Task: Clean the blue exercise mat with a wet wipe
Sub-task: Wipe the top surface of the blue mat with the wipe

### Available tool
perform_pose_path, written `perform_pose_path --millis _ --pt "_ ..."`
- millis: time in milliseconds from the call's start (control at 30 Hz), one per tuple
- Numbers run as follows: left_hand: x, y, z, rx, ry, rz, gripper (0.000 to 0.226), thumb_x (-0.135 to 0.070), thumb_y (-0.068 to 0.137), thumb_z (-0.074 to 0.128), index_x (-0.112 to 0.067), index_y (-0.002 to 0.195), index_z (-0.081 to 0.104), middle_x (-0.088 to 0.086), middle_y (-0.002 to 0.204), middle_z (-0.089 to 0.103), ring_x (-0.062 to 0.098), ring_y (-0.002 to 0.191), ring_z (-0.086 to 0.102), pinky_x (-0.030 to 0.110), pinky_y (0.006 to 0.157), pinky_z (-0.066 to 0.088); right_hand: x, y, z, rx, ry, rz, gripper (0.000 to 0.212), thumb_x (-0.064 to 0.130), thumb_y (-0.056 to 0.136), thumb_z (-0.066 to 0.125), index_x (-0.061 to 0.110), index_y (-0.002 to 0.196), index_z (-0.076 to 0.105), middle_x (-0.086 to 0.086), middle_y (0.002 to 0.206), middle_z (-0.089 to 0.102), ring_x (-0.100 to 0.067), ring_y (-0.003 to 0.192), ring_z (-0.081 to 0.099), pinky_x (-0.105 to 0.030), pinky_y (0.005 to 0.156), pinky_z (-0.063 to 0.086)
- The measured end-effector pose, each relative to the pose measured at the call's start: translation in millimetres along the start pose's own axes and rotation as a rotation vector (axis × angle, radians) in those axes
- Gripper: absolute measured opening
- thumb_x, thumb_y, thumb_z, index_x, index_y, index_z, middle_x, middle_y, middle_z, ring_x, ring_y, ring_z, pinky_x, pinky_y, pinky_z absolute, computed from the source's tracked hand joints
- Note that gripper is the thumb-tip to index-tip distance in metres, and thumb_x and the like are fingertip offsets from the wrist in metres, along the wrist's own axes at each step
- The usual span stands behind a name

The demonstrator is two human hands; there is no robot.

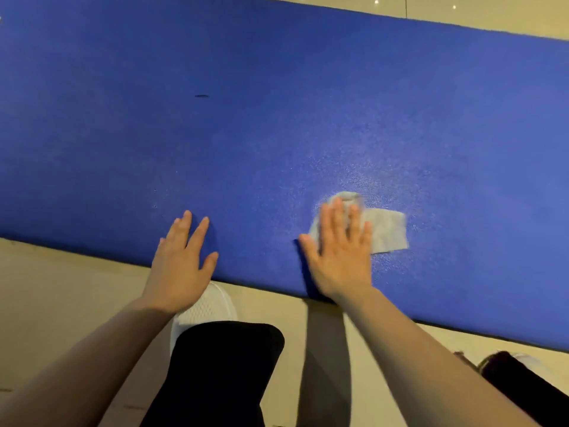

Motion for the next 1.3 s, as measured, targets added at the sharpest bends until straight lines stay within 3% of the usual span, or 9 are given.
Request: perform_pose_path --millis 233,533,733,867,933,1000,1100,1200,1300 --pt "-15 5 -2 -0.015 0.066 -0.059 0.062 -0.031 0.099 0.049 -0.015 0.154 0.024 0.013 0.162 0.010 0.030 0.149 0.008 0.051 0.118 0.013 51 -57 21 0.018 -0.022 -0.331 0.068 0.054 0.102 0.005 0.021 0.148 0.043 -0.002 0.157 0.034 -0.026 0.146 0.026 -0.049 0.112 0.016" --pt "-135 -17 37 0.067 0.342 0.658 0.069 -0.063 0.078 0.042 -0.026 0.133 0.059 0.012 0.141 0.053 0.030 0.126 0.054 0.065 0.108 0.021 -131 -101 -8 -0.111 0.018 0.279 0.077 0.066 0.097 0.008 0.018 0.154 0.028 -0.003 0.162 0.018 -0.026 0.150 0.013 -0.046 0.118 0.006" --pt "-133 -9 52 0.343 0.724 0.658 0.104 -0.069 0.085 0.052 -0.042 0.143 -0.030 0.005 0.160 -0.024 0.025 0.149 -0.012 0.067 0.111 0.012 -86 -102 -4 0.013 -0.129 -0.091 0.084 0.074 0.093 0.021 0.017 0.154 0.026 -0.008 0.162 0.020 -0.033 0.150 0.011 -0.050 0.117 0.009" --pt "-137 -9 48 0.308 0.716 0.688 0.095 -0.063 0.093 0.042 -0.039 0.136 -0.039 0.007 0.158 -0.030 0.028 0.149 -0.014 0.068 0.112 0.014 -83 -88 -5 0.081 -0.235 -0.308 0.092 0.068 0.086 0.040 0.011 0.154 0.018 -0.011 0.158 0.030 -0.033 0.147 0.017 -0.049 0.114 0.018" --pt "-135 -10 45 0.254 0.713 0.738 0.093 -0.063 0.091 0.046 -0.037 0.139 -0.029 0.011 0.157 -0.024 0.033 0.150 -0.002 0.070 0.106 0.022 -93 -80 -14 0.149 -0.314 -0.463 0.102 0.056 0.073 0.069 0.011 0.152 0.023 -0.011 0.154 0.038 -0.033 0.142 0.031 -0.046 0.113 0.031" --pt "-138 -11 36 0.210 0.716 0.831 0.100 -0.059 0.076 0.072 -0.029 0.148 0.009 0.021 0.156 0.024 0.040 0.137 0.038 0.069 0.086 0.044 -108 -71 -31 0.209 -0.384 -0.585 0.111 0.040 0.060 0.085 0.014 0.151 0.028 -0.008 0.150 0.045 -0.031 0.133 0.048 -0.045 0.101 0.046" --pt "-138 -19 27 -0.046 0.642 0.990 0.069 -0.016 0.075 0.077 -0.017 0.134 0.042 0.021 0.123 0.065 0.041 0.105 0.066 0.056 0.070 0.056 -125 -60 -60 0.241 -0.378 -0.544 0.111 0.034 0.059 0.089 0.015 0.150 0.030 -0.010 0.147 0.048 -0.033 0.127 0.054 -0.046 0.089 0.054" --pt "-161 -16 -8 -0.331 0.476 1.052 0.050 -0.003 0.082 0.039 -0.013 0.131 0.045 0.021 0.118 0.067 0.040 0.100 0.068 0.054 0.073 0.056 -129 -48 -81 0.226 -0.324 -0.455 0.109 0.021 0.074 0.079 0.015 0.154 0.006 -0.013 0.158 0.029 -0.038 0.139 0.038 -0.052 0.103 0.044" --pt "-181 -4 -28 -0.410 0.445 1.049 0.057 0.009 0.080 0.049 -0.010 0.133 0.044 0.022 0.121 0.065 0.041 0.102 0.067 0.055 0.077 0.055 -147 -39 -118 0.272 -0.302 -0.429 0.098 0.020 0.096 0.057 0.028 0.150 -0.025 -0.004 0.164 -0.004 -0.030 0.151 0.005 -0.044 0.120 0.018"
Point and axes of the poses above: each hand's wrist, its own y-axis towards the middle knuckle, its own z-axis out of the palm, x = y × z, the point moved 6 cm from there along y, towards the middle knuckle
